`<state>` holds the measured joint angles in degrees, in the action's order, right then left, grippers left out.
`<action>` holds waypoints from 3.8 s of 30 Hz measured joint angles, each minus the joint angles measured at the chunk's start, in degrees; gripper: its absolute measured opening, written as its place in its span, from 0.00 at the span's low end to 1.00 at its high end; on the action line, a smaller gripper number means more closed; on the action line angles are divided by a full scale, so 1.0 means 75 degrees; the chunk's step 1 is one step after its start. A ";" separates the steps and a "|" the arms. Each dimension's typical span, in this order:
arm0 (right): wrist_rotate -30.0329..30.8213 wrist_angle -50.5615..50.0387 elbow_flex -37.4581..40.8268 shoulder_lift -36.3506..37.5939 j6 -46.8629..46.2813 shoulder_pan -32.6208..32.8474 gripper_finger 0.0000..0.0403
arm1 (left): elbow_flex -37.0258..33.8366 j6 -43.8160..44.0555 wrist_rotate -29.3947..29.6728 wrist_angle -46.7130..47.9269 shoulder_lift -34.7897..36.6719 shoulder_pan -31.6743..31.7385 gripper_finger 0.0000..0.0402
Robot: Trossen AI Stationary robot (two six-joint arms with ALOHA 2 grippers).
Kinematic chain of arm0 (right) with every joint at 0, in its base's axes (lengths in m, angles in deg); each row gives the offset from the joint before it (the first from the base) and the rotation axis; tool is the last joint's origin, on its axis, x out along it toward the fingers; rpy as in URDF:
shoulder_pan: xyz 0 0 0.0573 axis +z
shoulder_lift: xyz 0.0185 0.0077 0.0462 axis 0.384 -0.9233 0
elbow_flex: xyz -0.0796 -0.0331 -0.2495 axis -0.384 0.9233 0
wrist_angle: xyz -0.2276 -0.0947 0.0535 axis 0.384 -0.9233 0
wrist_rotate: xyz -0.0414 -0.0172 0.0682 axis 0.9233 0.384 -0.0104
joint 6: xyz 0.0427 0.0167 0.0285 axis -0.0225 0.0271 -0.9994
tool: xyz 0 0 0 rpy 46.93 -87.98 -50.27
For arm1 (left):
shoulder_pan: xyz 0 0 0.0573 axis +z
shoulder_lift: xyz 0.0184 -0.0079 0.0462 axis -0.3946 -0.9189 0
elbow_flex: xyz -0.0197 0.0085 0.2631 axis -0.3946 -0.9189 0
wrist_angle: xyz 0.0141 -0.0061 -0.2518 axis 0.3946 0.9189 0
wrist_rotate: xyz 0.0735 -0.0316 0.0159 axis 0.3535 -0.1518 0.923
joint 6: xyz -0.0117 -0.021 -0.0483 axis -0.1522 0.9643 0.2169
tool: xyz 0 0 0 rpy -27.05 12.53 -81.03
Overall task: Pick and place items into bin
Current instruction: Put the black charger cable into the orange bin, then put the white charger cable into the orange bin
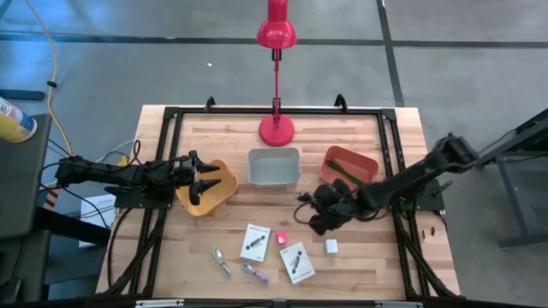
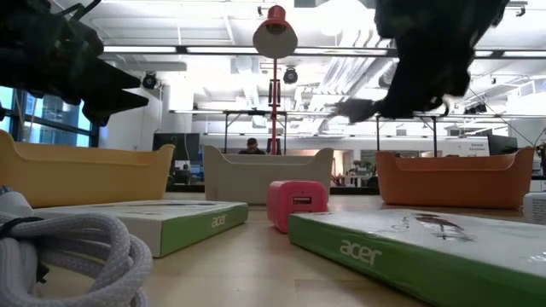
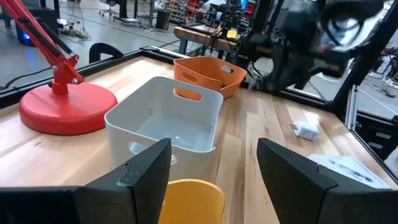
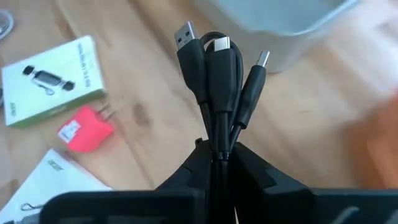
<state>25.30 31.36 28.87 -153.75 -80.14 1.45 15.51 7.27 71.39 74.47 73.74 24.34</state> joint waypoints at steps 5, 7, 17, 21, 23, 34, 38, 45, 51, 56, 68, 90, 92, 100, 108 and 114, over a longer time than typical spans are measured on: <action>0.0423 -0.1976 0.0000 0.1266 -0.0667 0.0000 0.11 | 0.0000 0.0069 0.0010 -0.0006 -0.0001 0.0000 0.57; 0.0510 -0.2819 0.0000 0.1696 -0.0938 -0.0003 0.11 | 0.0000 0.0131 0.0017 -0.0006 -0.0001 0.0000 0.57; 0.0655 -0.5481 0.0000 0.2658 -0.1546 -0.0450 0.11 | 0.0000 0.0314 0.0108 -0.0015 0.0001 0.0000 0.57; 0.0775 -0.5543 0.0000 0.2589 -0.1292 -0.0835 0.13 | 0.0000 0.0438 0.0265 -0.0024 0.0001 0.0000 0.57; 0.0904 -0.5490 0.0035 0.2520 -0.1182 -0.1052 0.11 | 0.0000 0.0524 0.0283 -0.0026 -0.0001 -0.0001 0.57; 0.0373 -0.4379 0.1671 0.2481 -0.1469 -0.1900 0.14 | 0.0000 0.1228 0.0274 -0.0027 0.0001 0.0000 0.57; 0.0353 -0.3507 0.2045 0.2481 -0.0948 -0.2012 0.13 | 0.0000 0.1234 0.0274 -0.0026 -0.0001 -0.0001 0.57; 0.0403 -0.2998 0.2295 0.2481 0.0090 -0.2479 0.10 | 0.0000 0.1233 0.0538 -0.0033 0.0000 0.0000 0.57; 0.0386 -0.2907 0.2299 0.2481 0.0860 -0.2863 0.19 | 0.0000 0.1158 0.0917 -0.0062 -0.0001 0.0000 0.57; 0.0370 -0.2888 0.2299 0.2481 0.1376 -0.3146 0.25 | 0.0000 0.1148 0.1005 -0.0070 -0.0001 0.0000 0.57; 0.0731 -0.2176 0.2159 0.2814 0.2272 -0.3305 0.36 | 0.0000 0.1126 0.0246 -0.0059 -0.0001 -0.0002 0.57; -0.0329 0.0042 0.1612 0.4614 0.3742 -0.2272 0.36 | 0.1816 0.0909 -0.3313 0.0078 -0.0672 -0.0006 0.57; -0.0608 0.0169 0.1612 0.4604 0.3614 -0.2148 0.36 | 0.2291 0.0787 -0.3591 0.0610 -0.1094 -0.0007 0.57; -0.0748 0.0698 0.1612 0.4585 0.3439 -0.1582 0.34 | 0.3845 -0.0037 -0.4269 0.1895 -0.3544 -0.0599 0.57; -0.0488 0.1106 0.1612 0.4585 0.3075 -0.1086 0.34 | 0.4710 -0.0815 -0.4417 0.2421 -0.5992 -0.1987 0.57; 0.0038 0.1117 0.1612 0.4582 0.2803 -0.0779 0.35 | 0.5160 -0.1329 -0.4202 0.2812 -0.7401 -0.2841 0.57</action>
<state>25.59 39.74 40.96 -119.38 -59.12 -4.39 54.21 -2.69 39.88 95.56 18.23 3.04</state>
